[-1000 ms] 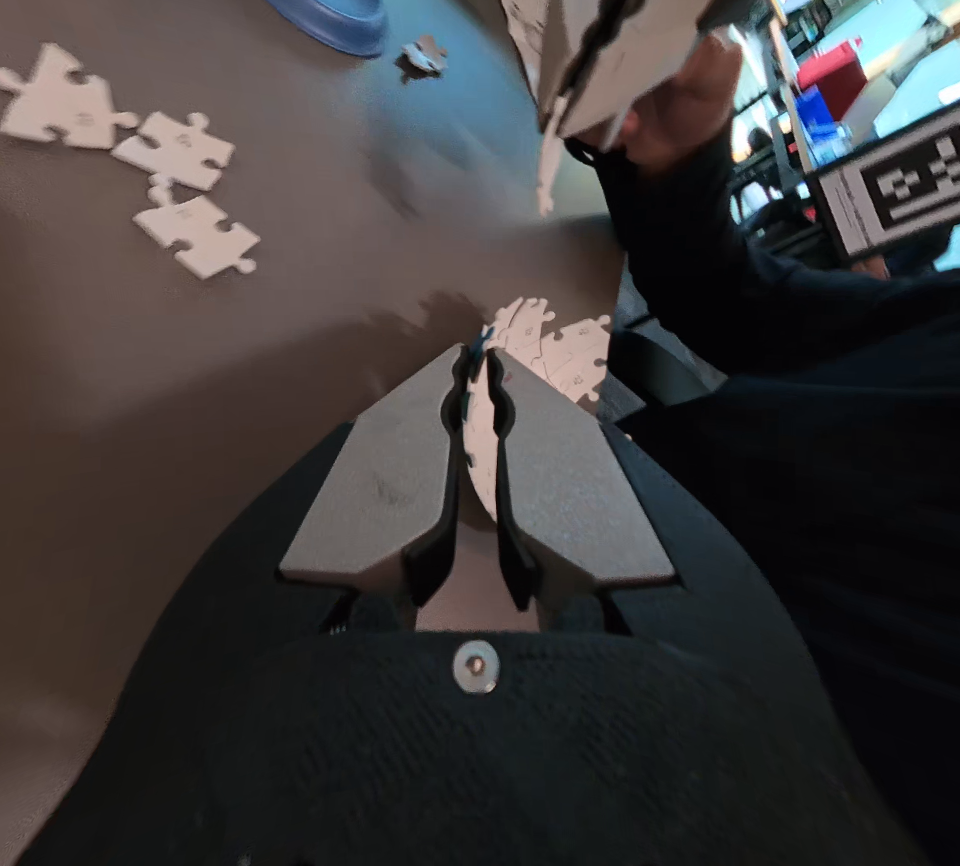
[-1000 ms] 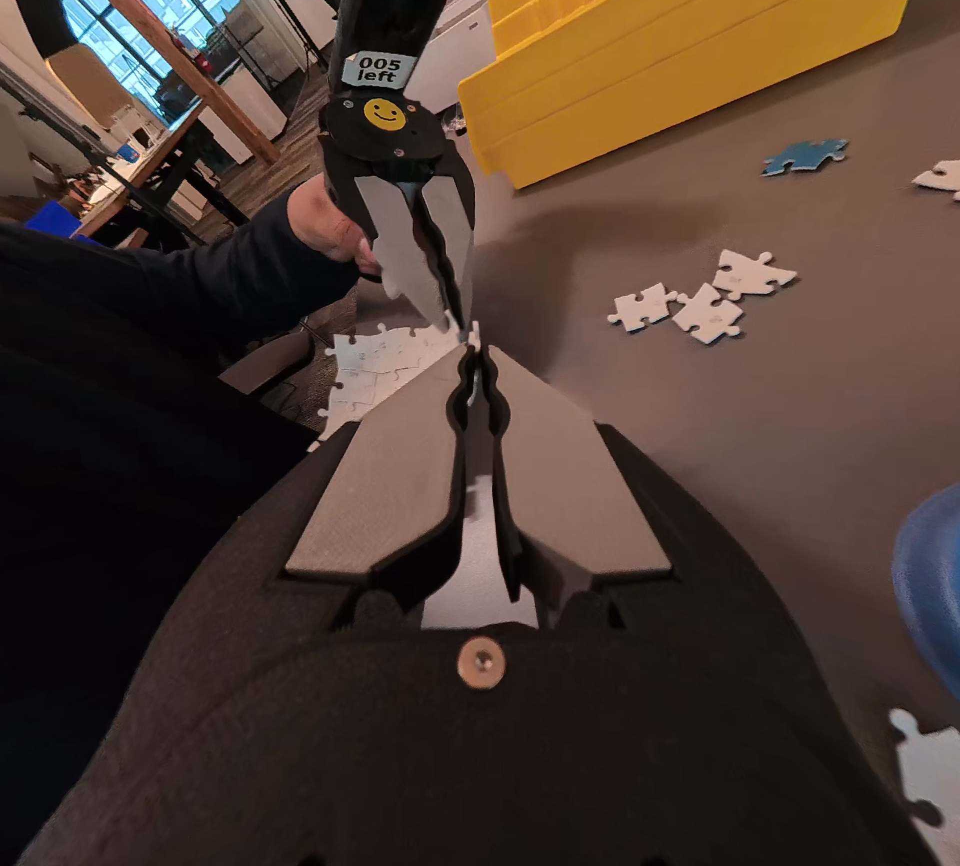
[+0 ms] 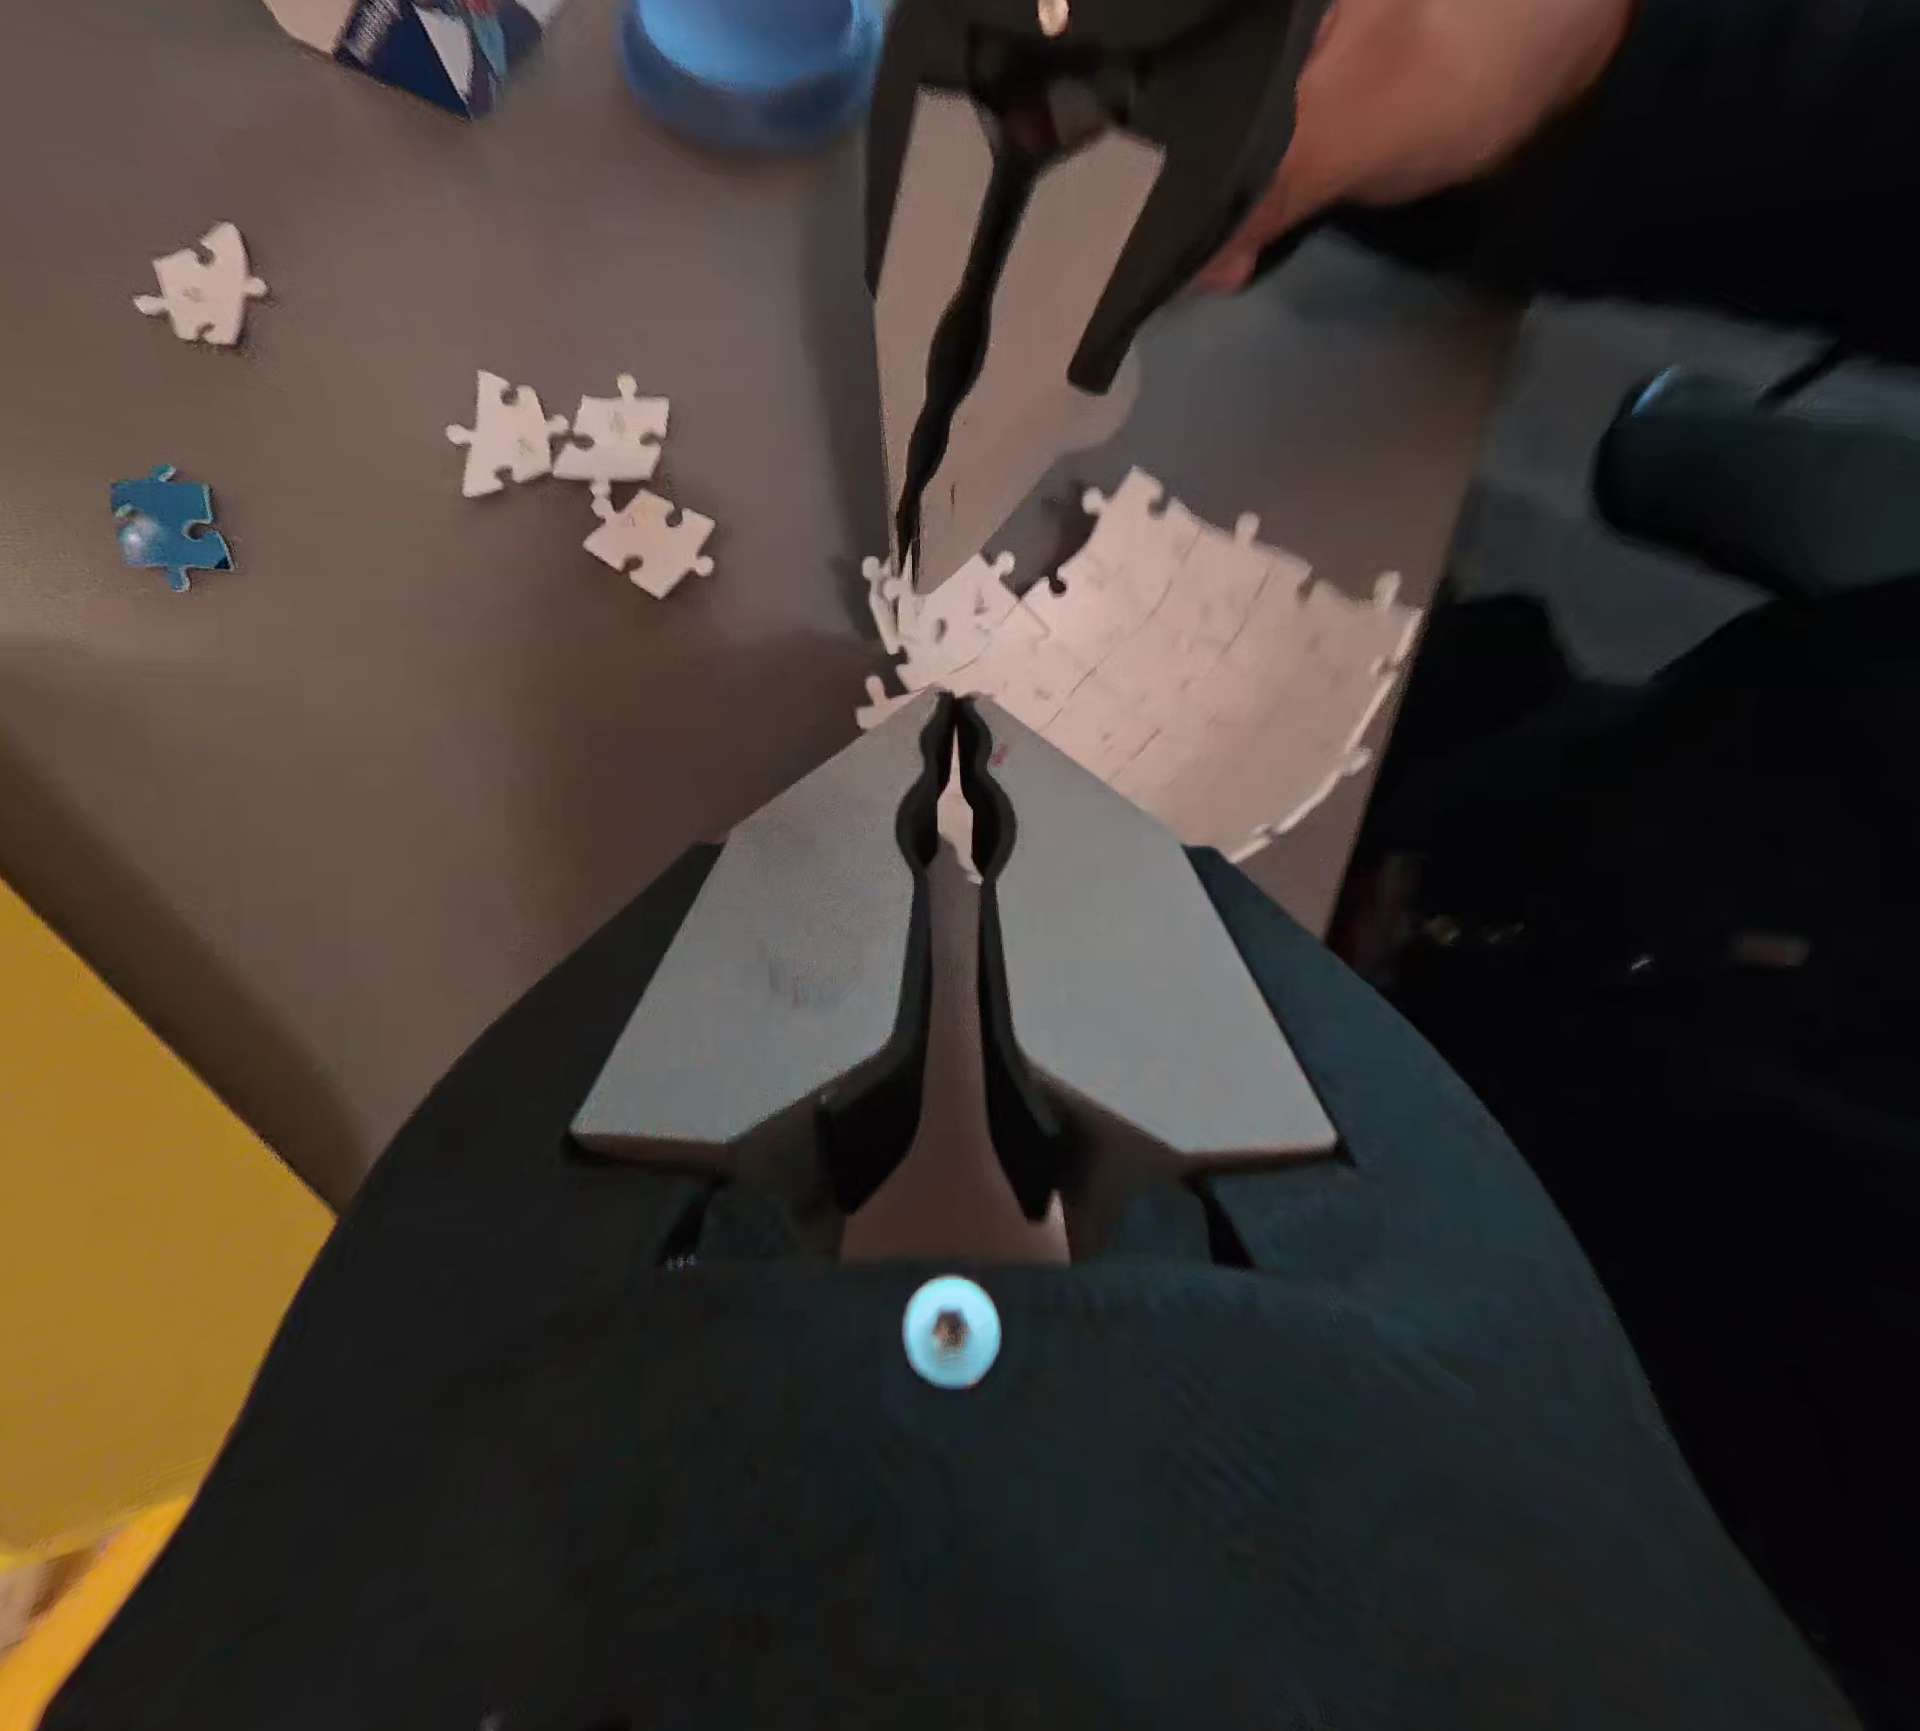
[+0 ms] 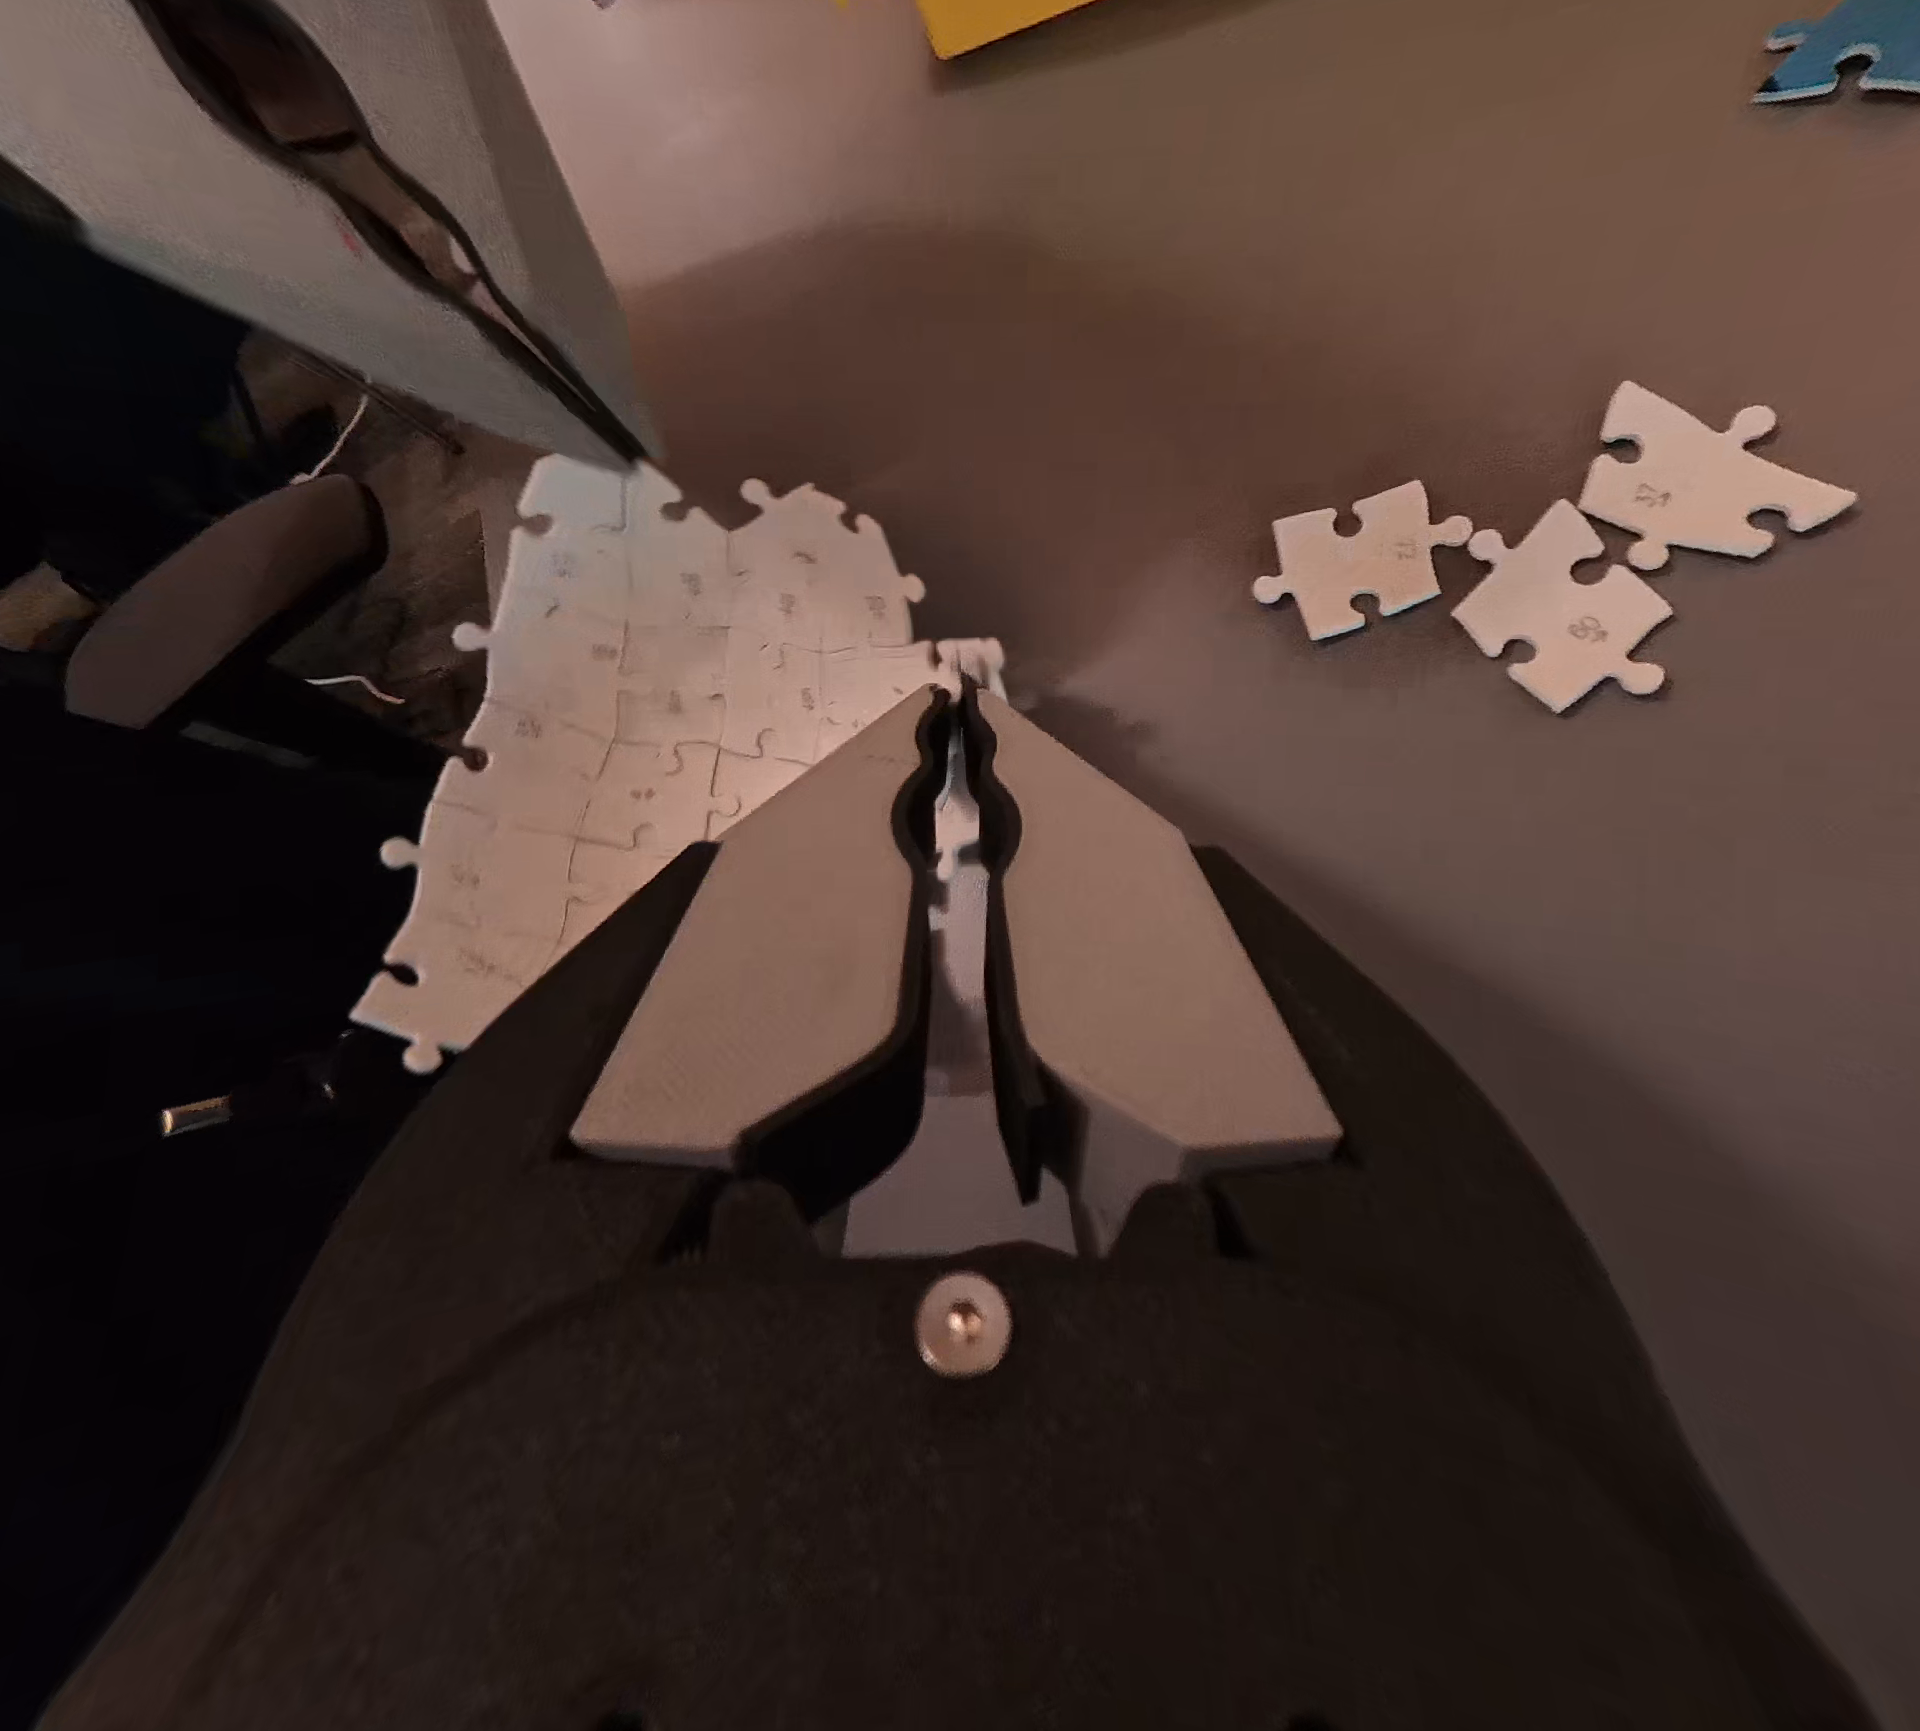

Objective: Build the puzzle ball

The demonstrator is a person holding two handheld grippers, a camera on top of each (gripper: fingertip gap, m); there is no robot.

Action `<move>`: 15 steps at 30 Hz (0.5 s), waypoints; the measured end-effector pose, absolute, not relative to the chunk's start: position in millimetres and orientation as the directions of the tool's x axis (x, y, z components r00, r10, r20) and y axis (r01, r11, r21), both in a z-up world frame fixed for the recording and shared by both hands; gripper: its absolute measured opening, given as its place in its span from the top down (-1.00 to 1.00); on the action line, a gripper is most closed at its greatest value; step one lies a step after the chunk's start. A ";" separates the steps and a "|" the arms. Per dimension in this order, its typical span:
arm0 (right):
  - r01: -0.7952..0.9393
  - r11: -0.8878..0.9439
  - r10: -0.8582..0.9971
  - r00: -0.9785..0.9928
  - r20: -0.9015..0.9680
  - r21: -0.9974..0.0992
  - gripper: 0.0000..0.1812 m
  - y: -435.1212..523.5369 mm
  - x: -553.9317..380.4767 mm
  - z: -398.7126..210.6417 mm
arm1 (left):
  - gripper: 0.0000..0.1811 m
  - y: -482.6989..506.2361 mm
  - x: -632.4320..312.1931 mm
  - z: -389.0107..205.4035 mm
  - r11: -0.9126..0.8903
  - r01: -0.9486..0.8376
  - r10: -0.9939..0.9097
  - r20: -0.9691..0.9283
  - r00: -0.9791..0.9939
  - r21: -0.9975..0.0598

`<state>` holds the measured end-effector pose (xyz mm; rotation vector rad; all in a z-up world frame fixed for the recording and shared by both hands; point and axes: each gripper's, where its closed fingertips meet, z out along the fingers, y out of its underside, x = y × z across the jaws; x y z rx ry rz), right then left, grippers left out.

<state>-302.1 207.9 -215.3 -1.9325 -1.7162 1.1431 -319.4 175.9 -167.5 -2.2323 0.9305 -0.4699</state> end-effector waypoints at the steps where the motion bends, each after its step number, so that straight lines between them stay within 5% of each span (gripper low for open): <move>1: 0.689 -0.233 0.932 -0.042 -0.360 -0.686 1.00 207.3 -303.2 -216.3 | 1.00 177.4 -318.1 -178.6 -0.514 -0.565 -0.747 0.014 0.664 -0.645; 7: 0.700 -0.246 0.917 -0.057 -0.396 -0.670 1.00 204.8 -308.6 -217.6 | 1.00 184.6 -324.7 -219.7 -0.454 -0.794 -0.812 -0.180 0.556 -0.405; 15: 0.714 -0.249 0.905 -0.069 -0.419 -0.654 1.00 200.6 -309.3 -219.2 | 1.00 170.2 -343.7 -196.4 -0.553 -0.606 -0.695 -0.085 0.714 -0.571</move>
